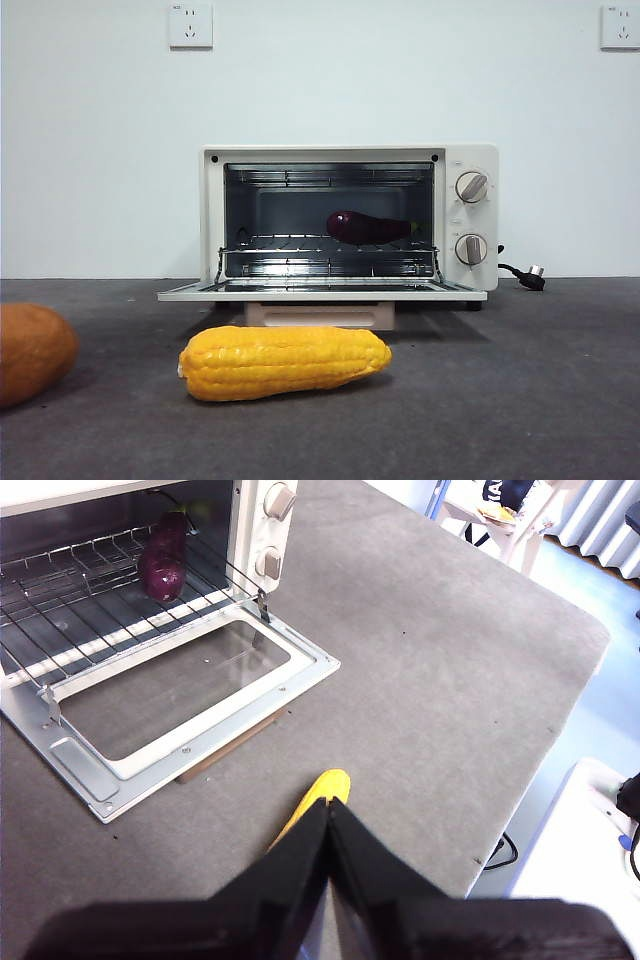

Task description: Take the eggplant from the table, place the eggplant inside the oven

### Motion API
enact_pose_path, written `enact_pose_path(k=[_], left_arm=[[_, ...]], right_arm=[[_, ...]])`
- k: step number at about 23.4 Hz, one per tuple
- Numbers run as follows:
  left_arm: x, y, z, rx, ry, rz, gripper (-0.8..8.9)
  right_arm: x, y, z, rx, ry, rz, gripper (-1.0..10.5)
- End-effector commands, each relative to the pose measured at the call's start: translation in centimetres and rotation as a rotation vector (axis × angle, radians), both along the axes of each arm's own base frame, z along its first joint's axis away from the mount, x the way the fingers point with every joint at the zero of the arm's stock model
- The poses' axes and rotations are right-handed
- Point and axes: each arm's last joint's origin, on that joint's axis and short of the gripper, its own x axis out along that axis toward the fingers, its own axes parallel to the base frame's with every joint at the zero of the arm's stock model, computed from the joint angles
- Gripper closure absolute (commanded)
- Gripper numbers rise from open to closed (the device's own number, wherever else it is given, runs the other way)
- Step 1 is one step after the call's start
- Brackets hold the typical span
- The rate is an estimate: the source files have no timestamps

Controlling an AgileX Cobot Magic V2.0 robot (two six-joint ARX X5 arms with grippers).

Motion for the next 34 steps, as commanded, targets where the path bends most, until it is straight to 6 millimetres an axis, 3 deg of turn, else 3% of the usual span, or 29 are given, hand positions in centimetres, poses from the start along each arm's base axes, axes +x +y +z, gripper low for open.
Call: enact_pose_path(k=[1,9,11,15,19,26,34], left_arm=[[0.0,0.0,-0.1,0.002,-0.010,-0.008,8.19],[0.0,0.0,-0.1,0.002,-0.010,-0.007,8.19],[0.0,0.0,0.0,0.002,-0.012,-0.006,8.19],[0.4,-0.1,0.1,0.009,-0.034,0.010,8.19],[1.3,-0.1,0.0,0.034,-0.049,0.063,8.19],[4.7,-0.5,-1.0,0.065,-0.018,0.116,8.19],[10.8,-0.6,-4.3,0.057,0.086,0.176,8.20]], right_arm=[[-1.6,-1.1,0.1,-0.128,-0.034,0.006,6.6],[-6.5,-3.8,0.6,-0.193,-0.029,0.020,6.7],[-7.3,-4.2,0.8,-0.188,-0.043,0.017,7.3],[-8.6,-4.9,1.0,-0.198,-0.059,0.031,9.6],[-9.3,-5.2,0.8,-0.190,-0.041,0.078,9.6],[-10.1,-5.5,0.1,-0.210,0.041,0.120,9.6],[-11.5,-6.3,-0.7,-0.256,0.130,0.130,9.6]])
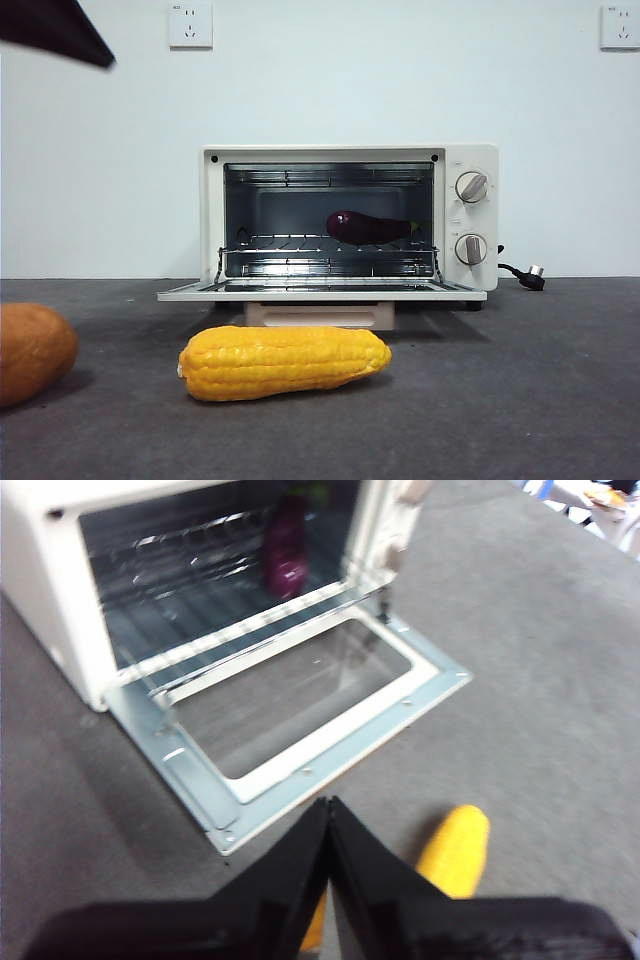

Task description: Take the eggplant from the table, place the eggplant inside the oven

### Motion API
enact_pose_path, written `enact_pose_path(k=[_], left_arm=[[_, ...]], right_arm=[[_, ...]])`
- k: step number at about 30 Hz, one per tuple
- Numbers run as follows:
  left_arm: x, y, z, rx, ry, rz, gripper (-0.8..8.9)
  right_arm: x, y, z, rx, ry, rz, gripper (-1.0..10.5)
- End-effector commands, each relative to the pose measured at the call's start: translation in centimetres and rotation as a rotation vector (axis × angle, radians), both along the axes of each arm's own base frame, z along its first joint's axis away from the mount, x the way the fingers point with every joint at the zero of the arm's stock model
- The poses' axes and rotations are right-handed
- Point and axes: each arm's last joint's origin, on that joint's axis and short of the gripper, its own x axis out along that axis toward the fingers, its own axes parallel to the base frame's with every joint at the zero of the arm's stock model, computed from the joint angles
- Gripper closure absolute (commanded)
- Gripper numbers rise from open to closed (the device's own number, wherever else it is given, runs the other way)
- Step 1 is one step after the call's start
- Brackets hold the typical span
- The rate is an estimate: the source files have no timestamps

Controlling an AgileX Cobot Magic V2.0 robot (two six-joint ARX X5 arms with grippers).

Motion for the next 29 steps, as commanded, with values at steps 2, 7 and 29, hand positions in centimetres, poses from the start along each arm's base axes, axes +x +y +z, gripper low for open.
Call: enact_pose_path(k=[2,7,29], left_arm=[[2.8,0.5,-2.1,-0.018,0.073,0.053,8.20],[6.0,1.7,-5.5,-0.060,0.177,0.089,8.20],[11.9,2.9,-17.4,-0.218,0.472,0.080,8.21]], right_arm=[[-1.4,-0.7,-0.2,-0.011,0.011,0.008,9.6],[-3.5,-1.9,-0.4,-0.005,0.020,-0.003,9.6],[-6.1,-3.3,-0.3,0.134,0.010,-0.089,9.6]])
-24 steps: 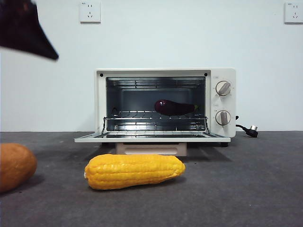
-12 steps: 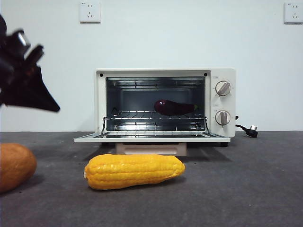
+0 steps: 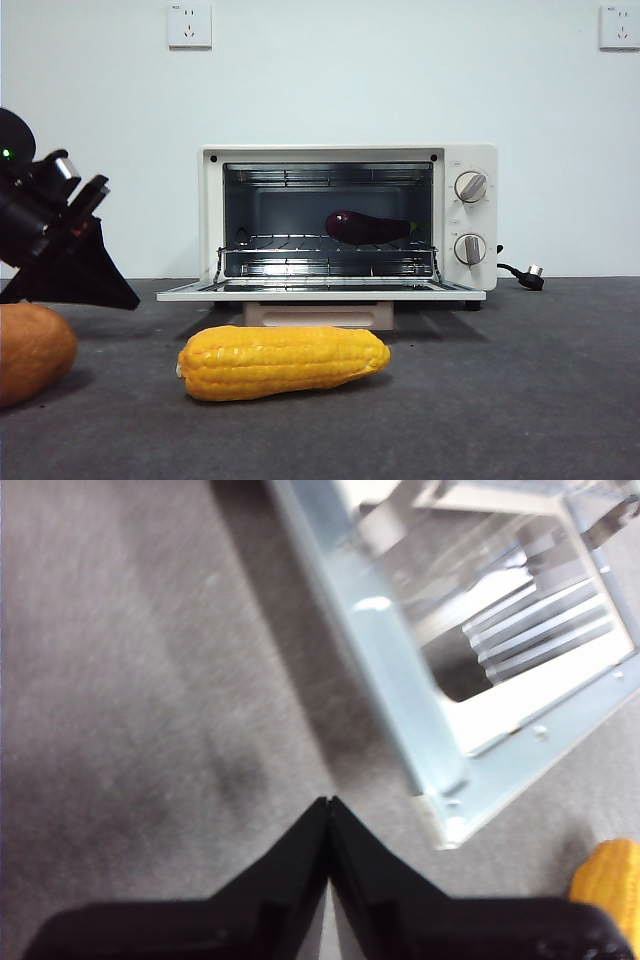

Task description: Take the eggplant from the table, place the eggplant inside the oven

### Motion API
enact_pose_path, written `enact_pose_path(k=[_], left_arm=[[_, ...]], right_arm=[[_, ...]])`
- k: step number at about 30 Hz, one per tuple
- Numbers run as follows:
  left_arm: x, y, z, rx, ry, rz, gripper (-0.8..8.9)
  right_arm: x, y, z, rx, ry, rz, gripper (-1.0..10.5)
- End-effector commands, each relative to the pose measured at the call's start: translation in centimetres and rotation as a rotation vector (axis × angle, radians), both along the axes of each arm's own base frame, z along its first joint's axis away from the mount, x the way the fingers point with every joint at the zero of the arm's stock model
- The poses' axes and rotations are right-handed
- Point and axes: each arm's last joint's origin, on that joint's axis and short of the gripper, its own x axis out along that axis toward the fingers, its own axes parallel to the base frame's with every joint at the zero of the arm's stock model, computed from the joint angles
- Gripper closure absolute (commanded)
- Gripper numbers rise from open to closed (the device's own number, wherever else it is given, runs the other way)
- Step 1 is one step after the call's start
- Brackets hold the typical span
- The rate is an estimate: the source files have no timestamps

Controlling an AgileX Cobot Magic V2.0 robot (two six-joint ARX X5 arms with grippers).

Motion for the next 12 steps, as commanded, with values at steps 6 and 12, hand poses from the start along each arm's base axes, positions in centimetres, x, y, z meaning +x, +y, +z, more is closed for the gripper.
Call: enact_pose_path(k=[6,12], left_arm=[[0.5,-0.7,-1.0,-0.043,-0.010,-0.025,8.21],[0.7,-1.8,-0.9,-0.048,-0.033,-0.044,8.21]], right_arm=[[-0.2,-0.1,-0.2,0.007,0.031,-0.011,9.6],[-0.2,-0.1,-0.2,0.009,0.032,-0.012,9.6]])
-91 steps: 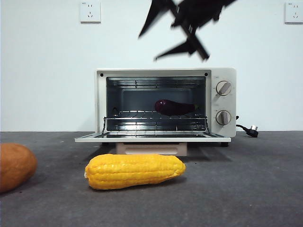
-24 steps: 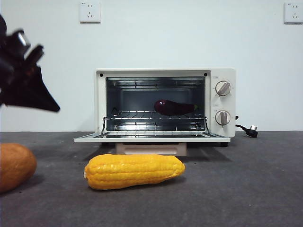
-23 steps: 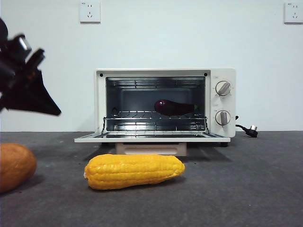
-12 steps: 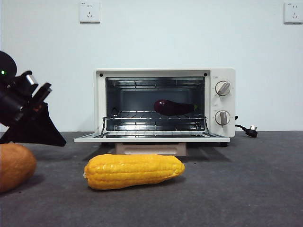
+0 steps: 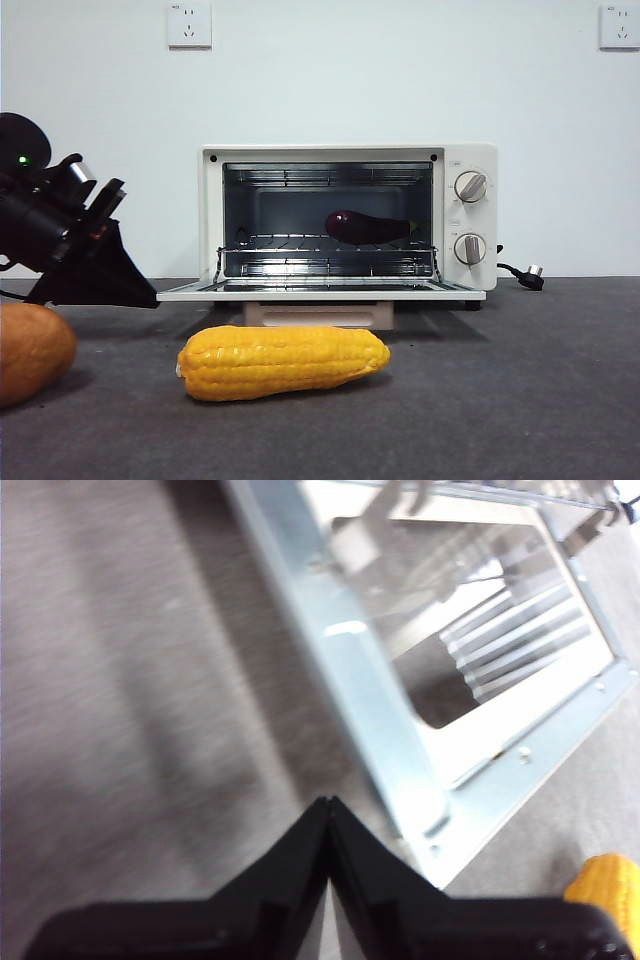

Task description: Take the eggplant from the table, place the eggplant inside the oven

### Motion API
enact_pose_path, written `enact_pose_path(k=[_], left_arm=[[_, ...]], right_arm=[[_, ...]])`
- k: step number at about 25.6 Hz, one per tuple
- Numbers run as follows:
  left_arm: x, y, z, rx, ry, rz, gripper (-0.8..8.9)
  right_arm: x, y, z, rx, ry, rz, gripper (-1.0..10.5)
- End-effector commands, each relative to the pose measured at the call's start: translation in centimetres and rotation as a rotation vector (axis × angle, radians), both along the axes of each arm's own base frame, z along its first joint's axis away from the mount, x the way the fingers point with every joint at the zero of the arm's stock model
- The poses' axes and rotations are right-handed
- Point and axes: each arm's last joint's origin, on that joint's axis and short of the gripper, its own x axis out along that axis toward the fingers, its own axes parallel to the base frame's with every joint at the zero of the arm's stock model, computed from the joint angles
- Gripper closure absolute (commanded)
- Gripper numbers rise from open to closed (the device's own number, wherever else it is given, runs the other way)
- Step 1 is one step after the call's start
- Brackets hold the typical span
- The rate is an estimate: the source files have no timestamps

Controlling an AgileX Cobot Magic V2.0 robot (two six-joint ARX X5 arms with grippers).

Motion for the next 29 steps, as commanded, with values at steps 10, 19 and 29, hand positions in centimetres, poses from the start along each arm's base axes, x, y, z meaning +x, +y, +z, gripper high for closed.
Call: enact_pose_path(k=[10,19,29], left_arm=[[0.1,-0.6,-0.5,-0.002,0.004,-0.011,8.21],[0.1,-1.0,-0.6,-0.003,-0.004,-0.023,8.21],[0.4,-1.3,-2.4,-0.089,0.044,-0.075,8.21]], right_arm=[[-0.2,-0.1,-0.2,0.005,0.029,-0.008,9.6],[-0.2,-0.1,-0.2,0.005,0.029,-0.008,9.6],[-0.2,-0.1,-0.2,0.007,0.030,-0.010,9.6]])
